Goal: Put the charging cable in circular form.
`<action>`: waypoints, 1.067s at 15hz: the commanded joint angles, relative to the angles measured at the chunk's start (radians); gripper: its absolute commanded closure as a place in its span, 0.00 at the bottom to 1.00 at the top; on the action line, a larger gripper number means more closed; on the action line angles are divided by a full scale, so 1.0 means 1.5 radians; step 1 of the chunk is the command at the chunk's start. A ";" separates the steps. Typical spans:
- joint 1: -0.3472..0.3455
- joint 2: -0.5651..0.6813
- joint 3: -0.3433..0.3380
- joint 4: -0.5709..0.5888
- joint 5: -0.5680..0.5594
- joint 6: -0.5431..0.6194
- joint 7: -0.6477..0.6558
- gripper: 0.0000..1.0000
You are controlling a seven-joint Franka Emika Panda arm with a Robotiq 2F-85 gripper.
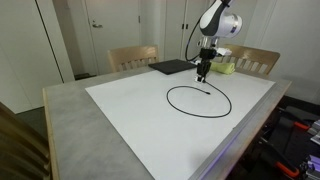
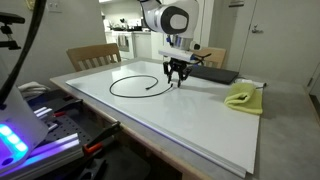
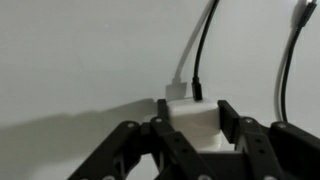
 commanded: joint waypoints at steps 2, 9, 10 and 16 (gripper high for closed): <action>-0.004 0.038 0.032 0.051 -0.045 -0.015 -0.108 0.73; 0.009 0.028 0.039 0.047 -0.039 -0.005 -0.159 0.48; 0.009 0.028 0.039 0.047 -0.039 -0.005 -0.159 0.48; 0.007 0.032 0.047 0.056 -0.049 -0.013 -0.191 0.73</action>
